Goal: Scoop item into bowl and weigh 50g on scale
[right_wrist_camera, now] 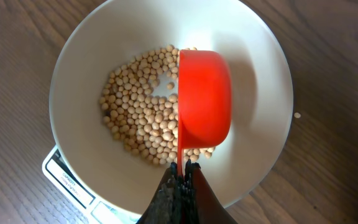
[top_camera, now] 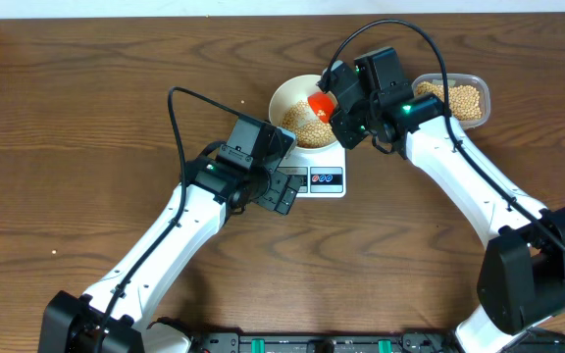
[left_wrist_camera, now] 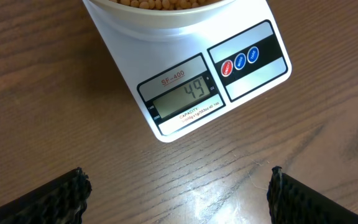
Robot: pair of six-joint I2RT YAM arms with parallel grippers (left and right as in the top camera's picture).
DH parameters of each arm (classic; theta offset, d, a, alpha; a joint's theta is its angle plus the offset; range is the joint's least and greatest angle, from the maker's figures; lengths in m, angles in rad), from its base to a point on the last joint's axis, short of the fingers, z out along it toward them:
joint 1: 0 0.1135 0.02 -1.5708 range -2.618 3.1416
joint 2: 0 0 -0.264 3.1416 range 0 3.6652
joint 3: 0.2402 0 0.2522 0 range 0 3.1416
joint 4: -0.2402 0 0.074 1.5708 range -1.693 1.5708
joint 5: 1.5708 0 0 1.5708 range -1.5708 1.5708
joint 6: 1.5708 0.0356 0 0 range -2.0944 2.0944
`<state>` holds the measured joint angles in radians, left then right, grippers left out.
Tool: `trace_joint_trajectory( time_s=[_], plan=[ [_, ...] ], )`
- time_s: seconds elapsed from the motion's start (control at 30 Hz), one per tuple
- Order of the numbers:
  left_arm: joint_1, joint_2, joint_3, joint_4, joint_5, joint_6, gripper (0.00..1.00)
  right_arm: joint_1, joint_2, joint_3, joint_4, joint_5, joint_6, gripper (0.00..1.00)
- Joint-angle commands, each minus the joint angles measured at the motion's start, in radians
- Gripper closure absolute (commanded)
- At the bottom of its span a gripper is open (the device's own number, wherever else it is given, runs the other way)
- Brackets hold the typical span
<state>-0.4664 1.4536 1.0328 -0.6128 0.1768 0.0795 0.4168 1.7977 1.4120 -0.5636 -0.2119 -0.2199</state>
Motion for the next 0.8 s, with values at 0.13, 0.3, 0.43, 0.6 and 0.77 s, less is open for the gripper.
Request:
trace_joint_trajectory(
  time_s=[0.13, 0.3, 0.43, 0.6, 0.77],
  plan=[
    [0.002, 0.011, -0.002, 0.0, -0.01, 0.006, 0.07, -0.006, -0.032, 0.031, 0.008, -0.088, 0.034, 0.99],
    [0.002, 0.011, -0.002, 0.0, -0.01, 0.006, 0.07, -0.063, -0.032, 0.031, 0.024, -0.256, 0.097, 0.99],
    [0.002, 0.011, -0.002, 0.0, -0.01, 0.006, 0.07, -0.109, -0.032, 0.031, 0.024, -0.337, 0.123, 0.99],
    [0.002, 0.011, -0.002, 0.0, -0.01, 0.006, 0.07, -0.16, -0.032, 0.031, 0.025, -0.438, 0.13, 0.99],
    [0.002, 0.011, -0.002, 0.0, -0.01, 0.006, 0.07, -0.198, -0.032, 0.031, 0.027, -0.531, 0.13, 0.99]
  ],
)
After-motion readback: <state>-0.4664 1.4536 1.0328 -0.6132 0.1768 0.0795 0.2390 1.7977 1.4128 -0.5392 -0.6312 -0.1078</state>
